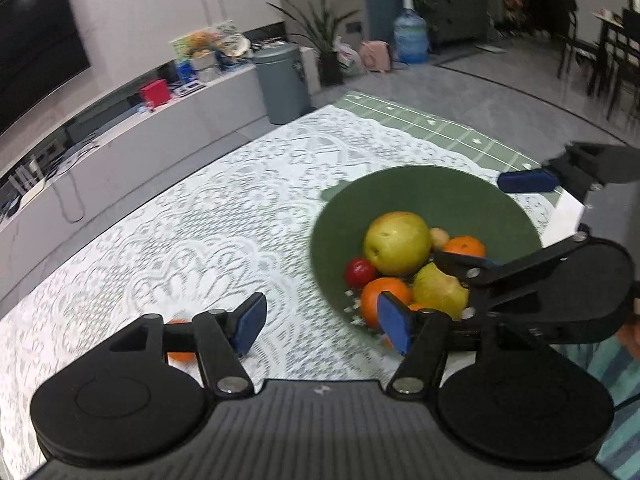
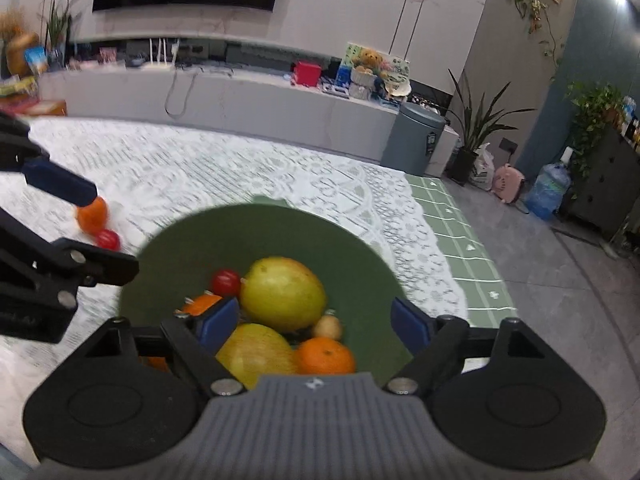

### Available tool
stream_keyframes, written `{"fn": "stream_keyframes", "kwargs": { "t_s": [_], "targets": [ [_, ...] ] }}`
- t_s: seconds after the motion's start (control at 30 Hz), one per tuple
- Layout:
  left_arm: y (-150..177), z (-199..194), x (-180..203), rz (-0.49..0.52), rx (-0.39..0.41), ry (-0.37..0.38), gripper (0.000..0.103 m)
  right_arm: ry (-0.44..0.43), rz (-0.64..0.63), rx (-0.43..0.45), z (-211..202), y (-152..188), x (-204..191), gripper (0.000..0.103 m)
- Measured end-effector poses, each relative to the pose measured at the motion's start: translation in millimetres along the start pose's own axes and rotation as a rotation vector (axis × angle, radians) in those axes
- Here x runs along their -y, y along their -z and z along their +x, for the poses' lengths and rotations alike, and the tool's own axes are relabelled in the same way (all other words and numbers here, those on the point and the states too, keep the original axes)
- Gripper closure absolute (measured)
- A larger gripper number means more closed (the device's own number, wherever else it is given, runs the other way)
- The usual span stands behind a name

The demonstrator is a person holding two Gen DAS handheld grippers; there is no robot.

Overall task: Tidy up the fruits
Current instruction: 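Withdraw both tools toward the last orange and red plum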

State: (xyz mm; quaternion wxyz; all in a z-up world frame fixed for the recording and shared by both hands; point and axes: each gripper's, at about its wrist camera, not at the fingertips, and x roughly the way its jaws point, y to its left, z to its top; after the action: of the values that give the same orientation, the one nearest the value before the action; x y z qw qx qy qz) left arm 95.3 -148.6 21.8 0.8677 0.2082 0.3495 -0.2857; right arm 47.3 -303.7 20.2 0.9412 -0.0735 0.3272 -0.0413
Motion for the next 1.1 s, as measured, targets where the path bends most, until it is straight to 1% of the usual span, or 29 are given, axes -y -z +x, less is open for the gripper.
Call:
{"fn": "stream_keyframes", "kwargs": {
  "t_s": [0.1, 0.3, 0.37, 0.4, 0.6, 0.67, 0.7, 0.77, 0.83, 0.87, 0.9, 0.93, 0.97, 1.0, 1.1],
  "targets": [
    [12, -8, -12, -0.027, 0.008, -0.012, 0.027, -0.046, 0.039, 0.056, -10, 2, -8, 0.017],
    [36, -19, -46, -0.146, 0.008, -0.017, 0.027, -0.082, 0.004, 0.134, -19, 4, -35, 0.014],
    [45, -21, -57, -0.179, -0.003, -0.015, 0.027, -0.126, -0.01, 0.158, -21, 4, -45, 0.014],
    [49, -22, -62, -0.198, -0.006, -0.017, 0.027, -0.144, -0.018, 0.165, -23, 4, -50, 0.014],
    [72, -30, -96, -0.328, 0.009, 0.0, 0.027, -0.186, -0.038, 0.206, -23, 1, -80, 0.013],
    [77, -30, -102, -0.341, 0.009, -0.008, 0.027, -0.21, -0.036, 0.235, -24, 1, -90, 0.013],
    [79, -30, -105, -0.346, 0.01, -0.018, 0.027, -0.213, -0.035, 0.24, -24, 0, -94, 0.011],
    [83, -30, -109, -0.364, 0.015, -0.026, 0.028, -0.216, -0.033, 0.237, -20, -3, -104, 0.01],
    [87, -29, -114, -0.39, 0.017, -0.012, 0.029, -0.224, -0.027, 0.235, -16, -6, -109, 0.01],
    [88, -29, -117, -0.401, 0.022, -0.01, 0.03, -0.227, -0.025, 0.234, -14, -6, -112, 0.01],
    [89, -28, -119, -0.404, 0.03, -0.014, 0.032, -0.237, -0.025, 0.231, -12, -7, -114, 0.011],
    [91, -28, -120, -0.401, 0.038, -0.02, 0.035, -0.247, -0.026, 0.224, -9, -7, -116, 0.015],
    [92, -29, -121, -0.395, 0.048, -0.026, 0.035, -0.253, -0.033, 0.216, -6, -8, -120, 0.018],
    [94, -28, -122, -0.391, 0.061, -0.031, 0.035, -0.249, -0.045, 0.21, -3, -9, -124, 0.024],
    [97, -24, -126, -0.384, 0.067, -0.049, 0.036, -0.244, -0.068, 0.199, 3, -8, -128, 0.027]
  ]
}}
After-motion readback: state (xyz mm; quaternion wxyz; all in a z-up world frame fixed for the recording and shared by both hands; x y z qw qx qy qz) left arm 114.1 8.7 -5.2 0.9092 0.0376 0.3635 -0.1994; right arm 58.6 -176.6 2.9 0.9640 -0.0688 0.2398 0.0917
